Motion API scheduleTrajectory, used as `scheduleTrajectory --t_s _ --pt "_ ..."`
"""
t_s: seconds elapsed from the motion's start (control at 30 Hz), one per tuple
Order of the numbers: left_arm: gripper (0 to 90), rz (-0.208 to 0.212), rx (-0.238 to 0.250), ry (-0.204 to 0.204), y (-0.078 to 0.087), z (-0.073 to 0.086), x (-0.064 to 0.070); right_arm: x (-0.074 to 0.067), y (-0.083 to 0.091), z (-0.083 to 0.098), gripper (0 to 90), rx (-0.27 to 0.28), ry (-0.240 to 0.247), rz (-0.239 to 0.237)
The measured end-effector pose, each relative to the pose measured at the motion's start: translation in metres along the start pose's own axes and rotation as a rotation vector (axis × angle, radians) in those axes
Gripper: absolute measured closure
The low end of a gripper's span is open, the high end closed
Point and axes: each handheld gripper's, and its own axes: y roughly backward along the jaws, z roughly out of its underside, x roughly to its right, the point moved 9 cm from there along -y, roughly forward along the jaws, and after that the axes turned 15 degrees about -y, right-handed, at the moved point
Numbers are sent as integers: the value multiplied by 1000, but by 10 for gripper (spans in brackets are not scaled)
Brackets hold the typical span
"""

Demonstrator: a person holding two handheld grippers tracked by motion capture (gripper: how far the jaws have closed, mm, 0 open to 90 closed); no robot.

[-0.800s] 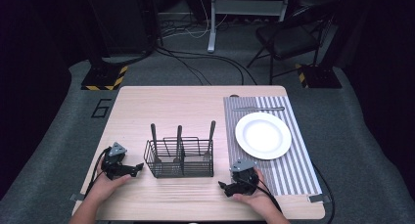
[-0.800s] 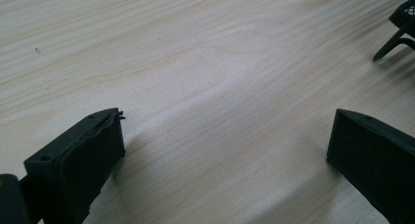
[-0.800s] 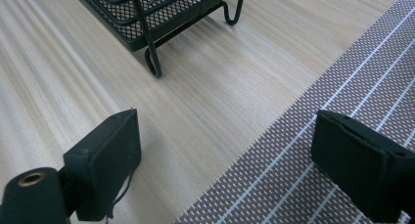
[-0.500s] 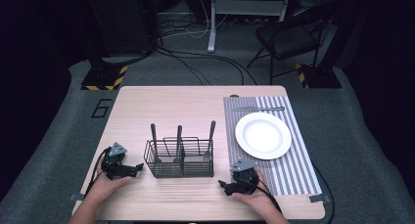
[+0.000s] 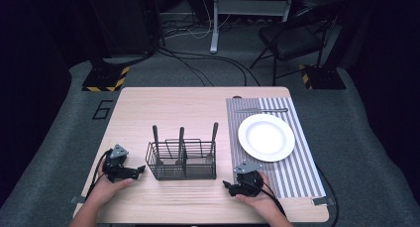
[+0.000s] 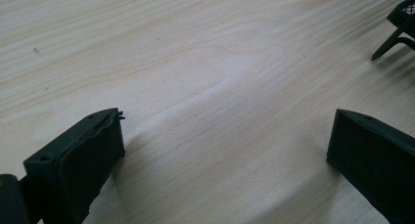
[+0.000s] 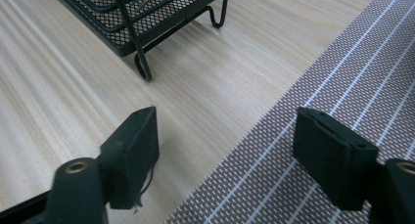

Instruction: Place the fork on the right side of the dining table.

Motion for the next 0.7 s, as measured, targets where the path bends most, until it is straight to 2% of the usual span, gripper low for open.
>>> scheduleTrajectory --t_s 0.23,0.43,0.6,0.7 --pt "2 1 0 2 0 0 0 1 3 0 314 -8 -17 9" --pt "2 -1 1 2 0 0 0 -1 7 -1 365 -16 -32 -1" --pt "2 1 -3 -1 0 0 0 -5 14 -6 405 0 -39 -11" --pt "1 -2 -2 -1 0 0 0 -8 19 -10 433 0 -59 -27"
